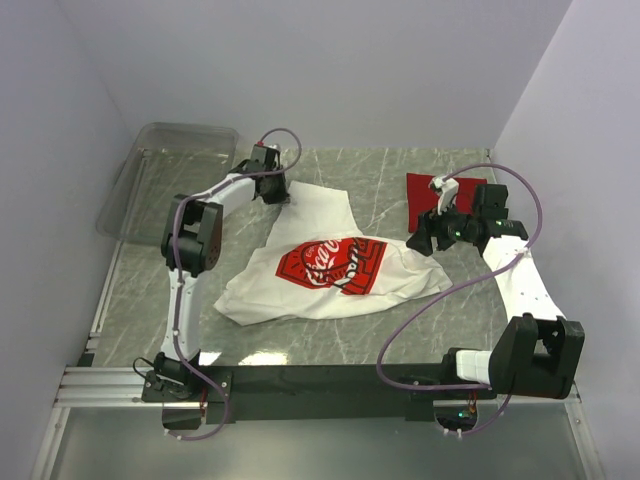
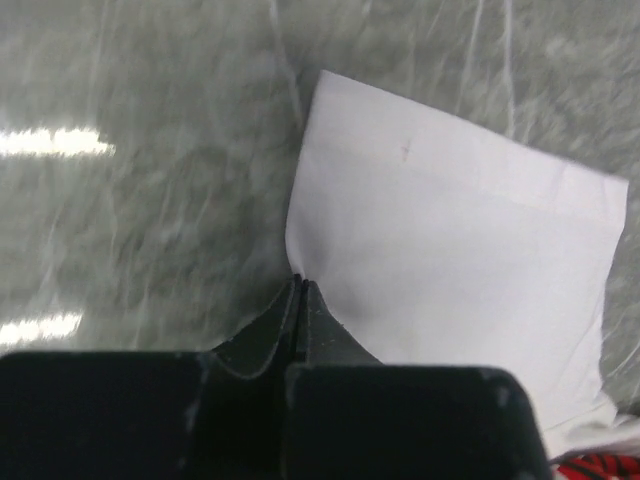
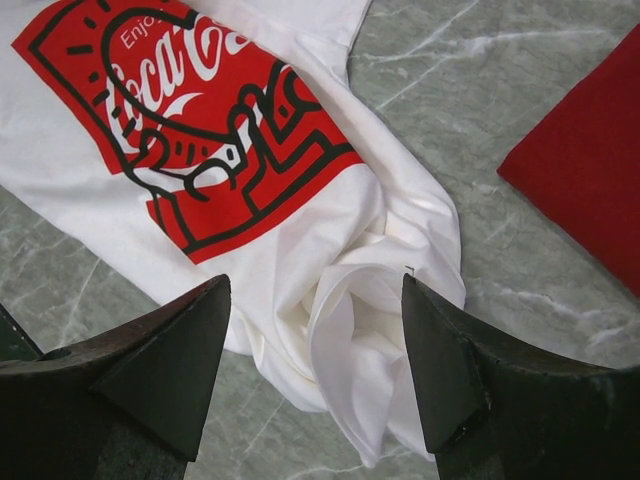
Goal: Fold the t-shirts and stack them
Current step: Flatten the tshirt out
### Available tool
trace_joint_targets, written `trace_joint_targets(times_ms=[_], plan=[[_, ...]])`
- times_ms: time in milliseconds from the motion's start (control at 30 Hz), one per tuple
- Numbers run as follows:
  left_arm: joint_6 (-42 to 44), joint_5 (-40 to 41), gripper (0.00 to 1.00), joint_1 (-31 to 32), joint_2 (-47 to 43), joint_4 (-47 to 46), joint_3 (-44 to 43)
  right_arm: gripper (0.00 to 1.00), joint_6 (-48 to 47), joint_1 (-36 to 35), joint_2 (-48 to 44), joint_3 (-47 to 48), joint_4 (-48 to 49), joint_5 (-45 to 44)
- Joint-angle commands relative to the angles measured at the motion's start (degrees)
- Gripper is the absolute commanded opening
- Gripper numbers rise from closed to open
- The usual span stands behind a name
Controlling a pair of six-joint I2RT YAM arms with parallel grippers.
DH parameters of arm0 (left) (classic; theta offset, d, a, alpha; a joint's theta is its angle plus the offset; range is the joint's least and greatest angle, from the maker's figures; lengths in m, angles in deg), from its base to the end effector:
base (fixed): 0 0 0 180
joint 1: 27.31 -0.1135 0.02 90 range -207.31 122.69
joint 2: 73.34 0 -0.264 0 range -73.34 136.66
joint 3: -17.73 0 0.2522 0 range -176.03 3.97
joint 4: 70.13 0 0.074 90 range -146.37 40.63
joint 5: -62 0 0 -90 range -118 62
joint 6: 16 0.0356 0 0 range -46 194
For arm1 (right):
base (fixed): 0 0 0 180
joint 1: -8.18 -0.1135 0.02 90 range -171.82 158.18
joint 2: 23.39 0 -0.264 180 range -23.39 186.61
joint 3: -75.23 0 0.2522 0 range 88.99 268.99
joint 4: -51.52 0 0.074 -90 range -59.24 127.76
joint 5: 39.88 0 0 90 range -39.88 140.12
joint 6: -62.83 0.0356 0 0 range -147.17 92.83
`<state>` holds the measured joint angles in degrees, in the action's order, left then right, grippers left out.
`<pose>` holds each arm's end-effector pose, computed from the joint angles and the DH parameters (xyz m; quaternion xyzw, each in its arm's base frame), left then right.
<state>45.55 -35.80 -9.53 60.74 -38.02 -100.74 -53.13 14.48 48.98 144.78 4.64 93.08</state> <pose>0.4937 -0.1634 0.1544 -0.0621 0.9288 -0.1996 0.3060 0.2578 -0.0040 0.2764 -0.2734 0.8392 0.2412 0.4034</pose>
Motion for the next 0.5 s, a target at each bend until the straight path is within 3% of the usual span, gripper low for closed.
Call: trace_joint_targets(times_ms=[0,133,300,333,367,467], plan=[[2.43,4.27,0.01,0.32,-6.10,2.32,8.53,0.75,0.29,0.55,0.04,-0.33,1.40,0.90],[1.91,5.68,0.01,0.32,-14.44,0.73,20.29,0.75,0.03,0.64,0.04,-0.51,1.31,0.72],[0.76,4.28,0.02,0.41,-20.08,-0.77,28.93,0.75,-0.24,0.64,0.31,-0.51,1.05,0.63],[0.15,4.62,0.07,0.41,-21.65,-1.29,30.25,0.75,-0.24,0.64,0.39,-0.42,0.96,0.72],[-0.03,6.02,0.22,0.41,-22.45,-1.65,30.78,0.75,-0.32,0.64,0.48,-0.42,0.96,0.81],[-0.47,7.62,0.37,0.06,-24.57,-2.35,30.79,0.75,-0.50,0.64,0.66,-0.51,0.60,0.90]])
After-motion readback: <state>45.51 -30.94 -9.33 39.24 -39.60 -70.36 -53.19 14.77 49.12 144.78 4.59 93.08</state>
